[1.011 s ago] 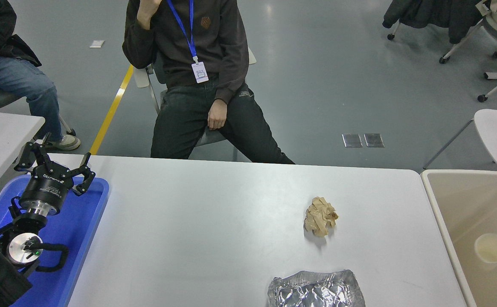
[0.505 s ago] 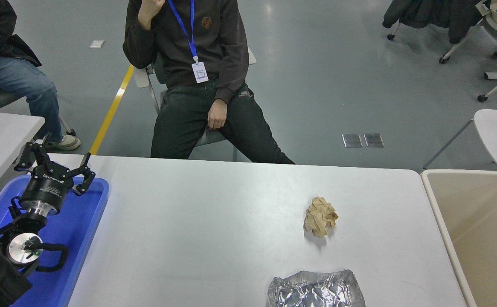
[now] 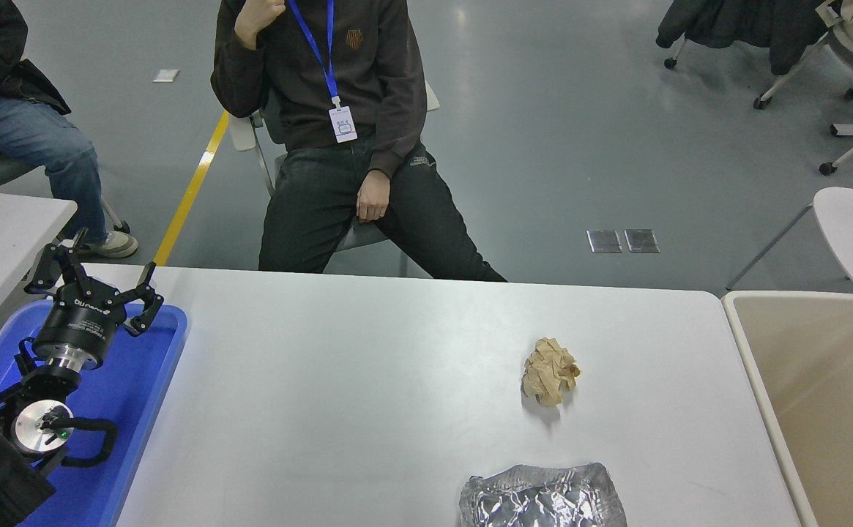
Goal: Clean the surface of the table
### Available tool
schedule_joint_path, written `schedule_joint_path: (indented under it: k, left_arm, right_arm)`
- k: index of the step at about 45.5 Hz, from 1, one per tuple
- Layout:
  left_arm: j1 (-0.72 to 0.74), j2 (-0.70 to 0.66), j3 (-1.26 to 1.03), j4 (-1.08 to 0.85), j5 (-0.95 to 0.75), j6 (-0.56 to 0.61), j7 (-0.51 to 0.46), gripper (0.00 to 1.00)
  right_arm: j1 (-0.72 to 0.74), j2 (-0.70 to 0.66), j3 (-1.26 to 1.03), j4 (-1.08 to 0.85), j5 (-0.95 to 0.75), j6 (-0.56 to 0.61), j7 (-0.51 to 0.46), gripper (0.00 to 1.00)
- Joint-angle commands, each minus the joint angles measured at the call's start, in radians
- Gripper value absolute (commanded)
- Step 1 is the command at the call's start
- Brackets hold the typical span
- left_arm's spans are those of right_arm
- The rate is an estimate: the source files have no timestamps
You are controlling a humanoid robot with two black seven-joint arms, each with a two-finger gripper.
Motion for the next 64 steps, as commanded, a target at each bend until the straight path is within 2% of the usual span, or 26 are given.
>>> schedule_joint_path:
  k: [1,7,14,23,31,38,44,64]
  left_arm:
    - [0.0,0.0,0.001,0.001,0.0,0.0,0.0,1.0]
    - [0.0,0.0,0.0,-0.001,0.0,0.0,-0.001,1.0]
    - [0.0,0.0,0.0,-0.001,0.0,0.0,0.0,1.0]
    - [0.0,0.0,0.0,-0.001,0.0,0.0,0.0,1.0]
    - [0.0,0.0,0.001,0.001,0.0,0.0,0.0,1.0]
    - [0.0,0.0,0.001,0.001,0.0,0.0,-0.001,1.0]
    - [0.0,0.0,0.001,0.001,0.0,0.0,0.0,1.0]
    - [0.0,0.0,0.0,-0.001,0.0,0.0,-0.001,1.0]
  right_arm:
    - [0.007,-0.028,0.332,0.076,0.077,0.029,-0.082,1.0]
    - [0.004,-0.042,0.542,0.125,0.077,0.052,-0.161,1.0]
    - [0.004,-0.053,0.71,0.151,0.083,0.063,-0.158,1.0]
    - [-0.055,-0.073,0.927,0.306,0.118,0.066,-0.171,1.0]
    - [-0.121,-0.065,1.036,0.432,0.218,0.098,-0.188,1.0]
    - [-0.148,-0.045,1.119,0.473,0.305,0.218,-0.205,1.0]
    - [-0.164,0.01,1.159,0.507,0.312,0.312,-0.205,1.0]
    - [-0.176,0.214,1.251,0.588,0.293,0.355,-0.19,1.0]
